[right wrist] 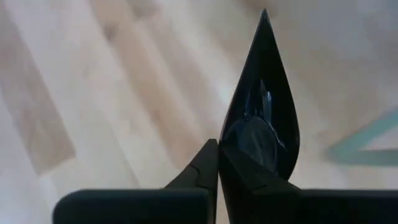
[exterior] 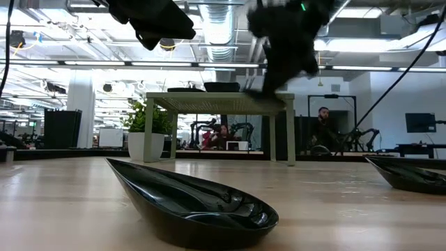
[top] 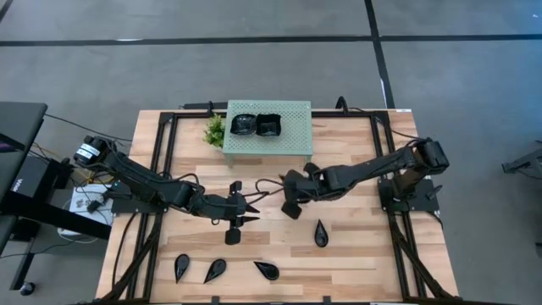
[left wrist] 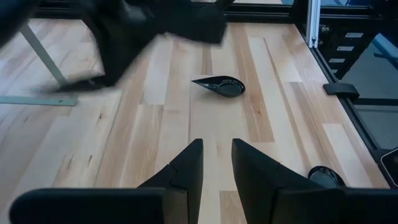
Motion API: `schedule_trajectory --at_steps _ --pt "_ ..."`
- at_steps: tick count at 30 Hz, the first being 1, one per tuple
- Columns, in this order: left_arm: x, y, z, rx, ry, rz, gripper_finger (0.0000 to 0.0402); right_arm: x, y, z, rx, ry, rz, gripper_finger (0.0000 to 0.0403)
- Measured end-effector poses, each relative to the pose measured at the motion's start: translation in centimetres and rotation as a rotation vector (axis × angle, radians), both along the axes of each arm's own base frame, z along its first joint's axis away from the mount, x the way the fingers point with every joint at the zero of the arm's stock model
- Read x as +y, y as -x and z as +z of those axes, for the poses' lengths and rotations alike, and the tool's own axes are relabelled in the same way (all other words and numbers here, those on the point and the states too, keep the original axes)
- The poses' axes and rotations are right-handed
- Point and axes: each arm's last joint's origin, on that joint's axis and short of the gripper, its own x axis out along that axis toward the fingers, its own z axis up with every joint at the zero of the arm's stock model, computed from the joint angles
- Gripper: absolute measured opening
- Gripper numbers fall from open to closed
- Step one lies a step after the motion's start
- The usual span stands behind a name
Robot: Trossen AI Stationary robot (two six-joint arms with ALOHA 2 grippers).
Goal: Pick & Place Mini shaped plates
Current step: Put the drop-shaped plate on the shelf
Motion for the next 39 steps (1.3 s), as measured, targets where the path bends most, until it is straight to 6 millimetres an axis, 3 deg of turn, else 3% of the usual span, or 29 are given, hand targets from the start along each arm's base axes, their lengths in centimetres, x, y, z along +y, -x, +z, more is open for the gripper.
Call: schedule_trajectory --at_steps 6,11,16,24,32,39 --pt "0.0 0.0 0.0 0.0 0.0 0.0 0.0085 -1.1 -0.4 6.5 -0.036 0.179 -0.088 0.0002" --pt "0.0 0.0 0.0 0.001 0.021 0.011 0.0085 -4.2 -0.6 9.0 -0.092 0.249 -0.253 0.0003" --pt "0.0 0.0 0.0 0.001 0.031 0.017 0.0085 -8.8 -1.0 8.4 -0.098 0.21 -0.411 0.0003" --pt "0.0 0.0 0.0 0.001 0.032 0.016 0.0085 -13.9 -2.3 4.7 0.015 0.074 -0.508 0.0003" --pt "0.0 0.0 0.0 0.001 0.031 0.016 0.0085 -15.7 -2.4 3.8 0.049 0.058 -0.52 0.0009" --pt "0.0 0.0 0.0 0.002 0.036 0.019 0.0085 -16.3 -2.0 3.9 0.051 0.049 -0.532 0.0046"
